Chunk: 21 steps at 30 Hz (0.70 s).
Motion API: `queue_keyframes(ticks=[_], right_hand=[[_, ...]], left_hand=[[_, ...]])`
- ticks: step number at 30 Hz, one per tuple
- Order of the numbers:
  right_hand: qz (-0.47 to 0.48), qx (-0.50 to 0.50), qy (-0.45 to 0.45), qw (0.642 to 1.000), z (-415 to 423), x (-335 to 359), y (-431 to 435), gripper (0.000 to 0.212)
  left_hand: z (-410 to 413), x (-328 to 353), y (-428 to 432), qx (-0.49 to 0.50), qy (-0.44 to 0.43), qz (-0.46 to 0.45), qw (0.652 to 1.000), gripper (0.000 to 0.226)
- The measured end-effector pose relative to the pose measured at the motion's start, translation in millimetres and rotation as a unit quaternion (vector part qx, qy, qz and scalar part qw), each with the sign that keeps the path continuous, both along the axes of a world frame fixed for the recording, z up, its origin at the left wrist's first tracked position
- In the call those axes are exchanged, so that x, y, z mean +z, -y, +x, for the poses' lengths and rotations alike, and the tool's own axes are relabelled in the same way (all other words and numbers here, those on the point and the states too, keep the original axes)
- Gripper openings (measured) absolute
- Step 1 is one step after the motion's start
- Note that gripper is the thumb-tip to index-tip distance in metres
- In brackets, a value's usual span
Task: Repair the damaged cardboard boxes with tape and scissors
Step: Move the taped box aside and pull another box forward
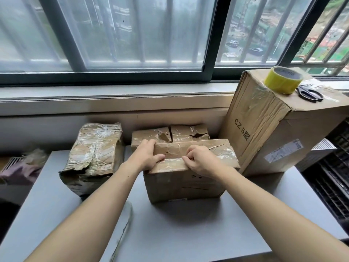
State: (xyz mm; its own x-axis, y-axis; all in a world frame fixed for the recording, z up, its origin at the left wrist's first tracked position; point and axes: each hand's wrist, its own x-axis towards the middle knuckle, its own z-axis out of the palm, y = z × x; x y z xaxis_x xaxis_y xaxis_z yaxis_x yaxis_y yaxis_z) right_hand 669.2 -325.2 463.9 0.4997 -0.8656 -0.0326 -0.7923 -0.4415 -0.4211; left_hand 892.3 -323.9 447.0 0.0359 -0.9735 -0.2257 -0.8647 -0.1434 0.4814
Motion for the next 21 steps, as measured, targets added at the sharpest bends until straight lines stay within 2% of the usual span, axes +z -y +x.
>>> queue_keyframes(ticks=[3, 7, 13, 18, 21], right_hand=[[-0.031, 0.016, 0.02, 0.999, 17.4, 3.9, -1.4, 0.037], [0.011, 0.083, 0.065, 0.994, 31.0, -5.4, -5.5, 0.026], [0.008, 0.053, 0.04, 0.998, -3.4, -11.9, 0.0, 0.035], [-0.012, 0.004, -0.033, 0.999, -28.6, -5.8, 8.9, 0.039], [-0.065, -0.018, -0.033, 0.997, -26.7, -4.2, 8.6, 0.032]], left_hand=[[-6.7, 0.5, -3.3, 0.022, 0.012, 0.016, 1.0, 0.068], [-15.2, -1.6, -10.6, 0.061, 0.0, 0.033, 0.998, 0.088], [-15.8, 4.4, -13.6, 0.083, -0.009, 0.022, 0.996, 0.078], [-21.3, 9.8, -12.5, 0.098, -0.009, 0.028, 0.995, 0.061], [-26.3, 13.2, -13.1, 0.121, -0.017, 0.035, 0.992, 0.073]])
